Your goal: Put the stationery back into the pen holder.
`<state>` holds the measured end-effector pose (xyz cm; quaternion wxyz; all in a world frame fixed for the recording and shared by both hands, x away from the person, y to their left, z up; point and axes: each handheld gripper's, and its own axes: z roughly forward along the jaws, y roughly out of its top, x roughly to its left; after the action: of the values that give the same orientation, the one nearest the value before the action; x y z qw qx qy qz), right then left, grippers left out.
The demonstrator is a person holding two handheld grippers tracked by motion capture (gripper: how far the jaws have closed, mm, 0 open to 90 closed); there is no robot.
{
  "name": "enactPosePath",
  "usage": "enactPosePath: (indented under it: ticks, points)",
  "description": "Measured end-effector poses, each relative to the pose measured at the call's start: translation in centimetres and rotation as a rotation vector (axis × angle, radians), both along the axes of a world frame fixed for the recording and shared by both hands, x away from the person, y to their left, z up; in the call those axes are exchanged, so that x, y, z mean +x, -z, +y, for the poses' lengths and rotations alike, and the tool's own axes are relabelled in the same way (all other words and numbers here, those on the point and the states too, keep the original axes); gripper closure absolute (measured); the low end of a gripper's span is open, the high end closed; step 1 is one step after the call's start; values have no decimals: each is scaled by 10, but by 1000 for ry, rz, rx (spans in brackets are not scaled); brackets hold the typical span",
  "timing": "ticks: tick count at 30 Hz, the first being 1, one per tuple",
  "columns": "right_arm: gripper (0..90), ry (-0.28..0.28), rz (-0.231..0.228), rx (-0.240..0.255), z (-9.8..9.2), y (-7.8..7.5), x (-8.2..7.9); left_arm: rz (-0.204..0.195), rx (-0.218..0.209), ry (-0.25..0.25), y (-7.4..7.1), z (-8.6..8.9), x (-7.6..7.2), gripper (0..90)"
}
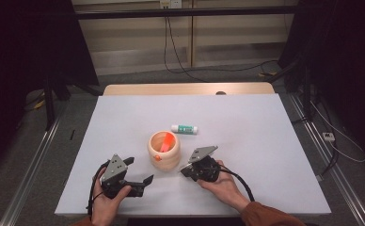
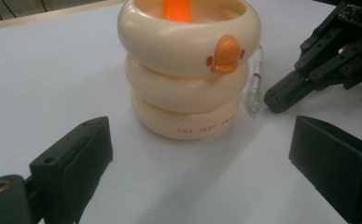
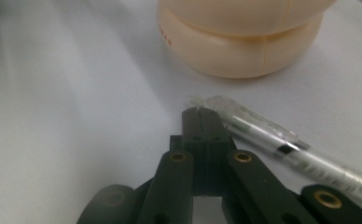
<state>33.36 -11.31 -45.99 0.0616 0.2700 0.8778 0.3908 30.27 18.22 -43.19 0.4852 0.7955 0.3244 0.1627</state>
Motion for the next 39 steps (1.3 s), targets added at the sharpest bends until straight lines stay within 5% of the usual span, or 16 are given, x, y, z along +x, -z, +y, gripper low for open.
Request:
enactPosePath:
  ticks: [21, 29, 39]
  points:
    - [900, 48, -10, 17, 2, 2, 8, 1, 7, 2, 0, 0, 1, 59]
    - [884, 0, 5, 48, -8, -7, 7, 1, -2, 2, 0, 2, 0, 59]
    - [453, 49, 0, 68, -46, -34, 17, 2, 1, 5, 0, 2, 1, 59]
